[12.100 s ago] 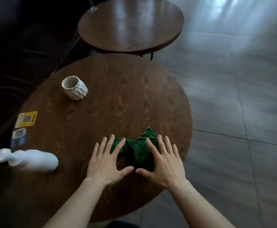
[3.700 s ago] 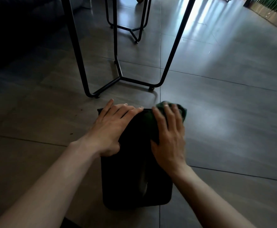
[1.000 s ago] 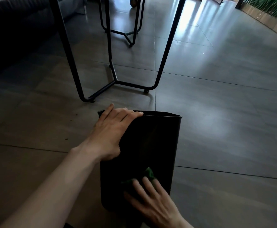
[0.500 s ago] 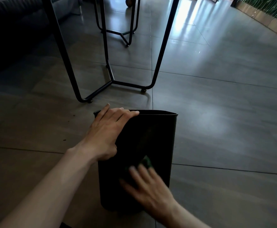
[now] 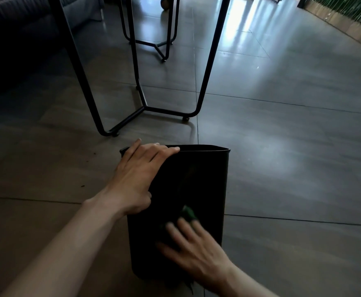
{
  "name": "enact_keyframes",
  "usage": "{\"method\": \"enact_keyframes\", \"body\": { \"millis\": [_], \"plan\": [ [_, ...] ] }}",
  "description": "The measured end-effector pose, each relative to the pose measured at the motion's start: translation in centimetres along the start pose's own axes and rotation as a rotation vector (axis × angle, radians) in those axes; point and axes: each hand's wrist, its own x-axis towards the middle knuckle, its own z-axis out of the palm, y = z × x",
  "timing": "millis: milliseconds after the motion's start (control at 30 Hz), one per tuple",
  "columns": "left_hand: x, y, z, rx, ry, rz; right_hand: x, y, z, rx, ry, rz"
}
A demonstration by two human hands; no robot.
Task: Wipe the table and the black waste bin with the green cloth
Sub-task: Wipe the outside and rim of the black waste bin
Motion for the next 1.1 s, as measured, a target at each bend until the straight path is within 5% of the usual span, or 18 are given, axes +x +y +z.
{"method": "enact_keyframes", "body": {
  "millis": [100, 233, 300, 533, 600, 767, 833, 1000, 1100],
  "plan": [
    [0.0, -0.1, 0.1, -0.008, 0.009, 0.005, -0.6, 1.4, -0.5, 0.028, 0.024, 0.043],
    [0.1, -0.1, 0.0, -0.012, 0.009, 0.001, 5.0, 7.1, -2.9, 0.112, 0.199, 0.629],
    [0.2, 0.0, -0.1, -0.033, 0.009, 0.005, 7.5, 7.7, -3.3, 0.109, 0.216, 0.731],
    [0.0, -0.1, 0.2, -0.012, 0.008, 0.013, -0.1, -0.3, -0.7, 0.054, -0.046, 0.015],
    [0.1, -0.1, 0.2, -0.013, 0.013, 0.013, -0.2, 1.1, -1.1, 0.066, -0.006, 0.092],
    [0.2, 0.0, 0.1, -0.031, 0.014, 0.001, 7.3, 7.4, -3.3, 0.123, 0.200, 0.781],
    [0.3, 0.0, 0.0, -0.048, 0.012, 0.000, 8.7, 6.6, -3.3, 0.081, 0.179, 0.713],
    [0.2, -0.2, 0.2, -0.017, 0.008, 0.010, 2.3, -0.1, -1.1, 0.050, -0.032, 0.192],
    [0.2, -0.1, 0.3, -0.010, 0.017, 0.014, 1.2, 1.2, -1.4, 0.055, -0.014, 0.197]
  ]
}}
